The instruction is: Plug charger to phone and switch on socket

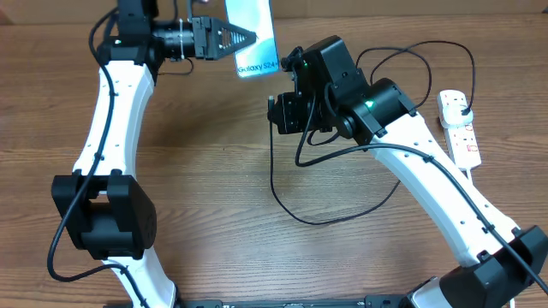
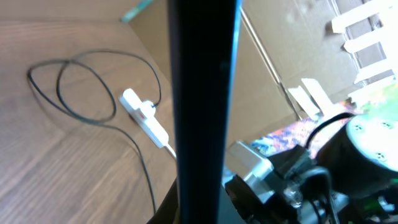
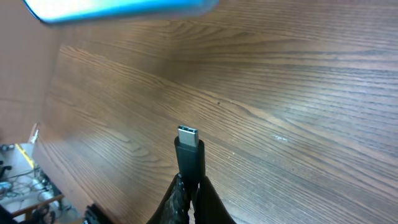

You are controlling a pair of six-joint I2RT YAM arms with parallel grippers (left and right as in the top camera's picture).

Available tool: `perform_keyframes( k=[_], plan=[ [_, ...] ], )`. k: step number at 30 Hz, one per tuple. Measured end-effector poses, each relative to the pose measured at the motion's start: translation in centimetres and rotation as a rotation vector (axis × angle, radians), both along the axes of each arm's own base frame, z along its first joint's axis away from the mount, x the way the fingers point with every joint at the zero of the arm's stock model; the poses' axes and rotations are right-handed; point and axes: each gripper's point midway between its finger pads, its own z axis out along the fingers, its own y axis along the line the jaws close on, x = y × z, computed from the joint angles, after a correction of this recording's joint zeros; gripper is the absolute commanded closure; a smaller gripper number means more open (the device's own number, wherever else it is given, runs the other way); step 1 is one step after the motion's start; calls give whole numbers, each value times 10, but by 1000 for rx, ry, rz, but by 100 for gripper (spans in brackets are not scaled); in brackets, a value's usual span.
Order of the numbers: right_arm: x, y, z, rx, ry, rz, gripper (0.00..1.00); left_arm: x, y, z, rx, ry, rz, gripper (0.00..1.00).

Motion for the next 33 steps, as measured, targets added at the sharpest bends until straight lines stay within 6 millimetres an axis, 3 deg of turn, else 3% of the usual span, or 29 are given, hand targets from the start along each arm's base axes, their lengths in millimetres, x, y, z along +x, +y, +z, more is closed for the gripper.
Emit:
perform_keyframes(
  k=[4, 15, 17, 19, 20, 23, 24, 25, 26, 29, 30, 33],
  plan=[
    [-10, -3, 14, -22, -44, -2, 96, -12, -17, -18, 51, 55, -14, 96],
    [-16, -6, 15, -54, -54, -18, 94, -13, -25, -21, 70, 10, -25, 96],
    [-16, -14, 9, -86, -27, -67, 61, -8, -22, -30, 113, 29, 17, 96],
    [-17, -19, 5, -109, -11, -88, 30, 0, -12, -53, 217, 114, 110, 96],
    [-18, -21, 4, -117, -4, -97, 21, 5, 1, -74, 318, 188, 197, 96],
    [-20, -25, -3, -138, 23, -114, 18, 11, 28, -107, 489, 298, 338, 96],
    [-20, -26, -12, -158, 49, -118, 18, 11, 47, -125, 597, 352, 416, 96],
    [-19, -25, -22, -177, 75, -120, 20, 12, 54, -131, 634, 365, 448, 96],
    [-18, -25, -42, -214, 125, -120, 21, 12, 68, -140, 701, 389, 500, 96],
    [-13, -19, -88, -287, 214, -115, 22, 10, 89, -153, 813, 419, 572, 96],
    [-12, -14, -112, -321, 251, -106, 22, 9, 92, -155, 830, 421, 582, 96],
    [-15, -2, -150, -370, 297, -81, 26, 10, 108, -161, 902, 431, 641, 96]
  ],
)
